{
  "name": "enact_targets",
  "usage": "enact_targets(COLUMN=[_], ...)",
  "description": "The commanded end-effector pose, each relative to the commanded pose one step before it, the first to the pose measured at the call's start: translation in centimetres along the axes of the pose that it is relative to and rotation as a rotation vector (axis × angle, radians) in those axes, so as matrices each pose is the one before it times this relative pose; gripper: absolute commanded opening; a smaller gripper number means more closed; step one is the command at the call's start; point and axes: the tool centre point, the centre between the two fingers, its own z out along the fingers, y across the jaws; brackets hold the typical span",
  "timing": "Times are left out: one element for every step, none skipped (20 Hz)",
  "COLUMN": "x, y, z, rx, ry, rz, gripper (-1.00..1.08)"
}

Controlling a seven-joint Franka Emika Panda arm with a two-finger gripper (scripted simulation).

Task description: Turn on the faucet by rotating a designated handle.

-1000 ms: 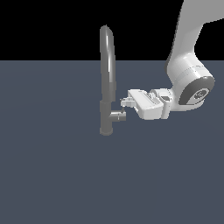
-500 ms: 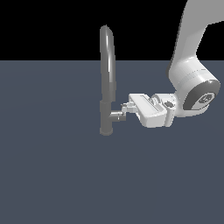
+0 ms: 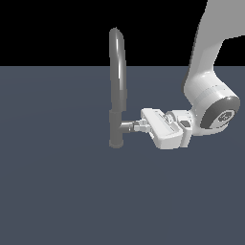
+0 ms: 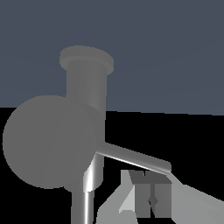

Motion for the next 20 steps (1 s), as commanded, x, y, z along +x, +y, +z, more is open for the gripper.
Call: enact_targets(x=[1.951,0.614,0.611,0.607,0.600,0.540,0.000,-2.411,0.464,0.459,0.454,0.455,0.450,0.448,0.442,0.440,0.438,0.435,0.429,0.000], y=[0.638,0.146,0.144,0.142,0.140,0.124,0.000,-1.108,-0.040,-0.040,-0.040,-0.040,-0.040,-0.040,-0.040,-0.040,-0.040,-0.040,-0.040,0.000], z=[-0.010,-0.002,-0.002,-0.003,-0.003,-0.005,0.000,0.025,-0.002,-0.002,-0.002,-0.003,-0.002,-0.003,-0.002,-0.003,-0.003,-0.004,-0.004,0.000], rx=[0.00324,0.00042,0.00042,0.00043,0.00043,0.00040,0.00000,-0.00699,0.00063,0.00062,0.00060,0.00062,0.00060,0.00060,0.00059,0.00059,0.00059,0.00059,0.00057,0.00000], ry=[-0.00023,-0.00021,-0.00021,-0.00021,-0.00020,-0.00017,0.00000,-0.00242,0.00021,0.00020,0.00020,0.00021,0.00020,0.00020,0.00020,0.00020,0.00021,0.00021,0.00021,0.00000], rz=[0.01875,0.00356,0.00356,0.00356,0.00349,0.00313,0.00000,-0.03947,0.00353,0.00346,0.00339,0.00346,0.00339,0.00339,0.00332,0.00332,0.00332,0.00332,0.00325,0.00000], gripper=[-1.00,-1.00,-1.00,-1.00,-1.00,-1.00,-1.00,-1.00,-1.00,-1.00,-1.00,-1.00,-1.00,-1.00,-1.00,-1.00,-1.00,-1.00,-1.00,-1.00])
